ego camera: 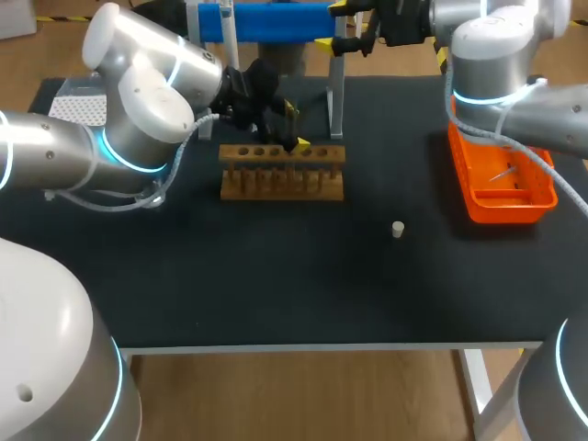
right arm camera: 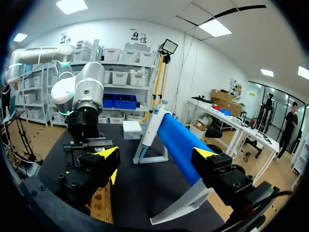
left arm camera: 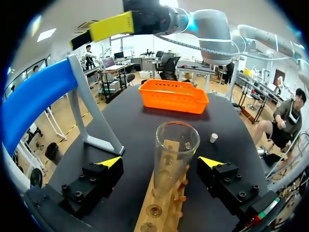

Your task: Invert the test tube, pick up the pipette, mount the tip to pipette, aspirate from beaker and dispense into the tube, eject the tip, return the pipette, and cap with the stopper.

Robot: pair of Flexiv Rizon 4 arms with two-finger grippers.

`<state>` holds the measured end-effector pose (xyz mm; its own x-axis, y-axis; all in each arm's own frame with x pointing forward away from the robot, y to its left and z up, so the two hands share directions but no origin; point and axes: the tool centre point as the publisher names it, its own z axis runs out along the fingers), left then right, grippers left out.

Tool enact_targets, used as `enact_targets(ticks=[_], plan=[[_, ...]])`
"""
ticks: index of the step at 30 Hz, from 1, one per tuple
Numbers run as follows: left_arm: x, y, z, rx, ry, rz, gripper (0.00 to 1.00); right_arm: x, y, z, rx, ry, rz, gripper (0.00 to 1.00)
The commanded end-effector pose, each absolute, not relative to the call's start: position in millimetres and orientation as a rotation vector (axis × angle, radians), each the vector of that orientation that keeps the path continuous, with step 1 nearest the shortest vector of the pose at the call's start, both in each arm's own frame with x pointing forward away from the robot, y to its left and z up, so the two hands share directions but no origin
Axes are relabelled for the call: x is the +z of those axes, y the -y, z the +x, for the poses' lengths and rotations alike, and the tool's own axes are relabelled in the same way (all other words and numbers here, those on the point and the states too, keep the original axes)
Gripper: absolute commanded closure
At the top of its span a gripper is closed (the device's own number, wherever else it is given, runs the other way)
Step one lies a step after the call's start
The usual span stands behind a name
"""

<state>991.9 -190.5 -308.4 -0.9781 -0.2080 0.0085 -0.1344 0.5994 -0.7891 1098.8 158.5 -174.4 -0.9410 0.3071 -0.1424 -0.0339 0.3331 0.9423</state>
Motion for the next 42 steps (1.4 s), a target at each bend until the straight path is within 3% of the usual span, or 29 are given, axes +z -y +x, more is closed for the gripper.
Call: enact_targets(ticks=[1, 18, 42], plan=[[-309, 191, 993, -1.338, -2.736, -0.292, 0.0, -165, -121, 1056, 1.587, -2.271, 0.283, 0.0], [-309, 191, 993, -1.338, -2.736, -0.292, 0.0, -195, -15, 959, 1.52, -2.282, 0.393, 0.0], [-309, 191, 993, -1.338, -2.736, -0.292, 0.0, -259, 27, 873, 1.487, -2.365, 0.44, 0.0]])
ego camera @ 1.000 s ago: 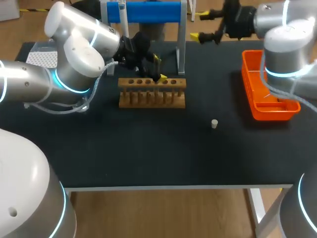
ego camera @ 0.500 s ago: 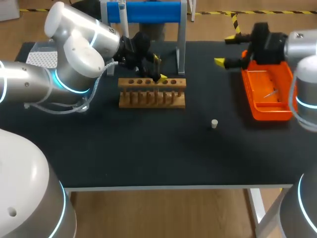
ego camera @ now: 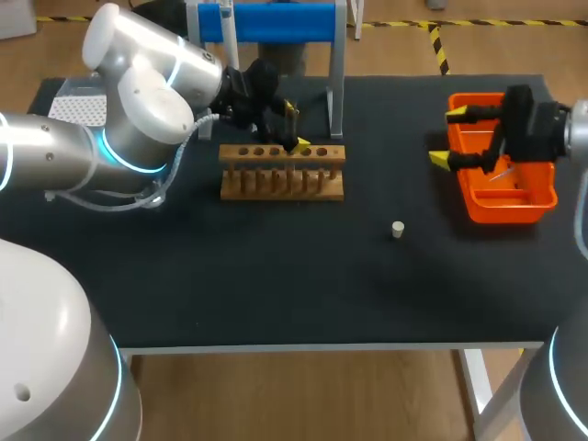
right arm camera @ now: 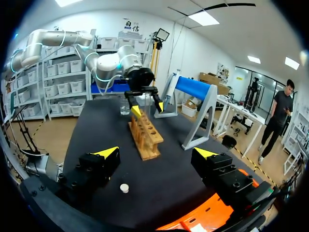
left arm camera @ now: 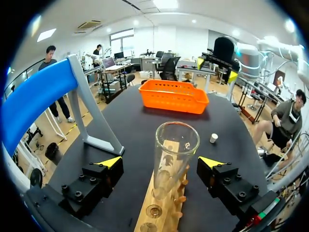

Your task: Invert the test tube, pick up the pipette, mount the tip to pipette, aspirate from beaker and dispense into the tube, eject the tip, return the pipette, and cap with the stopper.

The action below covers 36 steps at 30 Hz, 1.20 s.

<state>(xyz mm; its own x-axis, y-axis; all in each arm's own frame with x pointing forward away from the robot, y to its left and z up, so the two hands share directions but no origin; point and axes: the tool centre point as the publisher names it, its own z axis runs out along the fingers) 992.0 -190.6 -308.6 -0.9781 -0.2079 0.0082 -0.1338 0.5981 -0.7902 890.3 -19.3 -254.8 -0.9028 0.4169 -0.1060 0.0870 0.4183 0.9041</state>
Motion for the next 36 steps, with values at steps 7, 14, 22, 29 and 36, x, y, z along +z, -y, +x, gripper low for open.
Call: enact_targets(ticks=[7, 14, 22, 29, 36], plan=[[-309, 191, 993, -1.338, -2.736, -0.292, 0.0, -284, 25, 854, 1.491, -2.393, 0.473, 0.0], [-309, 191, 993, -1.338, -2.736, -0.292, 0.0, -307, 22, 841, 1.489, -2.408, 0.512, 0.0], [-309, 191, 993, -1.338, -2.736, -0.292, 0.0, -324, 14, 832, 1.476, -2.416, 0.52, 0.0], [-309, 191, 993, -1.338, -2.736, -0.292, 0.0, -339, 7, 827, 1.463, -2.42, 0.525, 0.0], [-309, 191, 993, -1.338, -2.736, -0.292, 0.0, -353, 1, 821, 1.484, -2.418, 0.531, 0.0]])
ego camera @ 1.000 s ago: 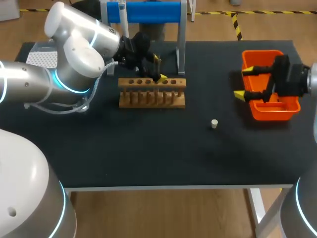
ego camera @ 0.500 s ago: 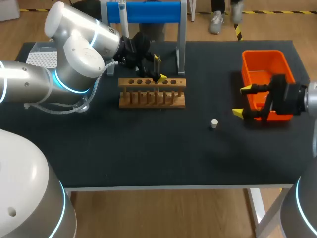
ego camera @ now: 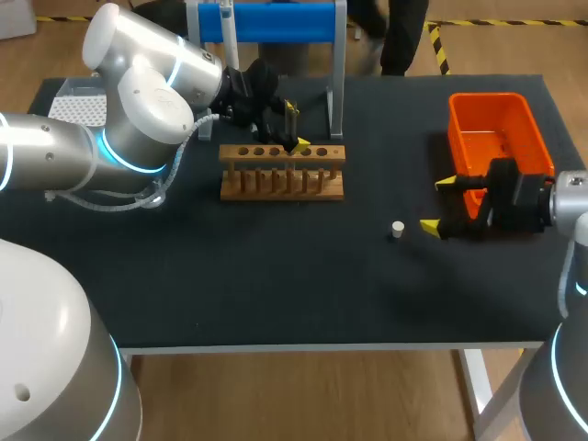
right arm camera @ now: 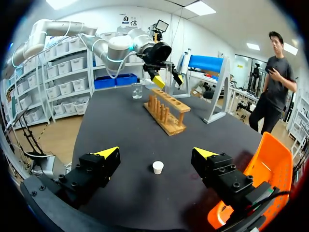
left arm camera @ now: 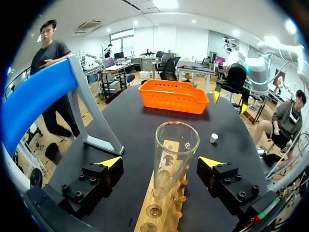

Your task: Invert the test tube, pick up the pipette, mount the tip to pipette, aspirate from beaker and dispense into the tube, eject the tip, return the pipette, and cap with the stopper.

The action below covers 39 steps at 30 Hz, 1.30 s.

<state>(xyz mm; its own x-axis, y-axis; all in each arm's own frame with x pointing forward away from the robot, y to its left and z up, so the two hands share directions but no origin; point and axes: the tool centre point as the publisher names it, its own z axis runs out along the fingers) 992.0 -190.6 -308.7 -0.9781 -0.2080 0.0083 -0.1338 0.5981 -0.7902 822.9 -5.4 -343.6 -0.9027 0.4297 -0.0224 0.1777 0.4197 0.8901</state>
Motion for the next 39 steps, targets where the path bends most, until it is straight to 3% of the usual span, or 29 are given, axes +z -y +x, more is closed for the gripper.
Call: enact_targets(ticks=[1, 39], plan=[[-309, 191, 993, -1.338, -2.736, -0.292, 0.0, -355, 1, 820, 1.486, -2.417, 0.53, 0.0], [-309, 191, 993, -1.338, -2.736, -0.292, 0.0, -406, -26, 825, 1.449, -2.417, 0.549, 0.0]])
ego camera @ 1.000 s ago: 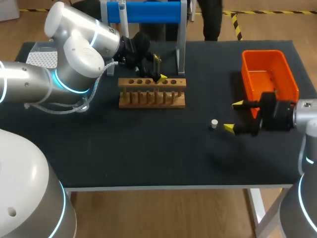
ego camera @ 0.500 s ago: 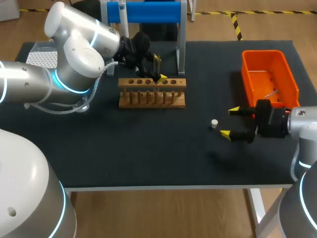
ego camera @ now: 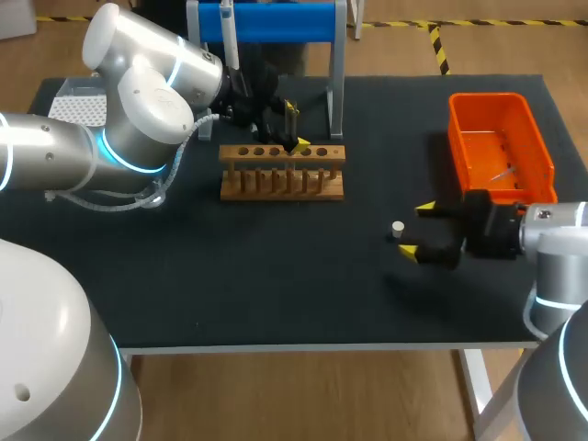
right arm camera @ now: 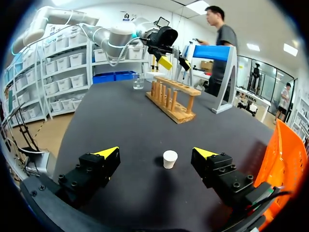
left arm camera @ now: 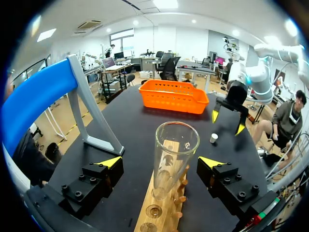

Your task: Invert the test tube, pick up the pipette, mount the tip to pipette, aspirate from beaker and dispense into the tube, eject the tip, return the pipette, and cap with the stopper.

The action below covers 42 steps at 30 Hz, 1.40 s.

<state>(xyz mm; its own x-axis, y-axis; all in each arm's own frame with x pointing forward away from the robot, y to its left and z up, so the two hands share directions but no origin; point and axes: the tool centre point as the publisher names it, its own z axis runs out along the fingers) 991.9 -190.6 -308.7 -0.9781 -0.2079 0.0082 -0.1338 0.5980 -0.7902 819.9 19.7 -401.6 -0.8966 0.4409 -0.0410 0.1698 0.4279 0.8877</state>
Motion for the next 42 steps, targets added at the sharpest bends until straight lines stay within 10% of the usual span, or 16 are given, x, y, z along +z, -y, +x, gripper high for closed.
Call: enact_targets(ticks=[1, 30, 33, 42], plan=[[-309, 191, 993, -1.338, -2.736, -0.292, 0.0, -406, -27, 826, 1.449, -2.417, 0.551, 0.0], [-309, 191, 993, -1.338, -2.736, -0.292, 0.0, -421, -34, 843, 1.431, -2.404, 0.615, 0.0], [-309, 191, 993, -1.338, -2.736, -0.292, 0.0, -422, -34, 844, 1.432, -2.402, 0.618, 0.21], [-309, 191, 993, -1.338, -2.736, -0.292, 0.0, -424, -34, 845, 1.43, -2.404, 0.623, 0.18]])
